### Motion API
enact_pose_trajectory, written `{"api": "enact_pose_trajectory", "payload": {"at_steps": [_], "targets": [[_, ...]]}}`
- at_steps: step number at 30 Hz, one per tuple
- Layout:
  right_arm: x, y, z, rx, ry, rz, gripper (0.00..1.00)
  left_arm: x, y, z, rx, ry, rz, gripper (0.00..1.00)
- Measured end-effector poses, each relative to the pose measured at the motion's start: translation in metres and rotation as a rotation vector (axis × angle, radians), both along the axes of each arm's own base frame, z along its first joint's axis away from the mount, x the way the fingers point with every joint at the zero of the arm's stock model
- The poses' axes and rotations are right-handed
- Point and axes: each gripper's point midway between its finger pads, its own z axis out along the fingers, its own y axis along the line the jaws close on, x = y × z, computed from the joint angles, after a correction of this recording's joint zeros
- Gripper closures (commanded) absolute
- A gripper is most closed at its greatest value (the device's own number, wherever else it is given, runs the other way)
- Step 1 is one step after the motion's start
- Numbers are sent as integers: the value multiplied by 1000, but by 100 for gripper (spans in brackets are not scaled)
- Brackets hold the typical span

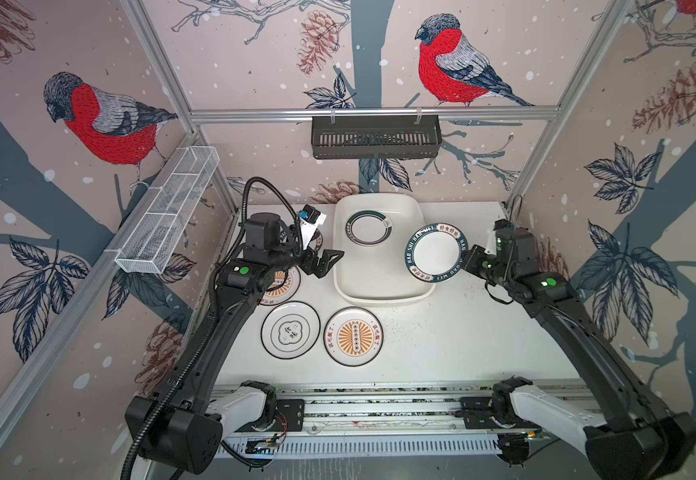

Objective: Place the plates into the plastic bin on the countertop
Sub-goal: 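Carry the upright plate with the right gripper over the cream bin, then lower the green-rimmed plate onto the plates in the bin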

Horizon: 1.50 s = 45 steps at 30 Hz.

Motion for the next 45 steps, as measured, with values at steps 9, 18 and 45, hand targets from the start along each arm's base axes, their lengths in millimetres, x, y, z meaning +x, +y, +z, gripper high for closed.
{"api": "enact_pose_trajectory", "payload": {"at_steps": [9,18,45], "targets": [[38,29,0,37,-45,52,100,-7,7,-8,27,15,23,3],[69,53,-24,58,-19,100,100,-4,18,-19,32,44,60,3],[186,124,-94,150,35,194,99,-6,31,-5,-25,39,80,3]]}}
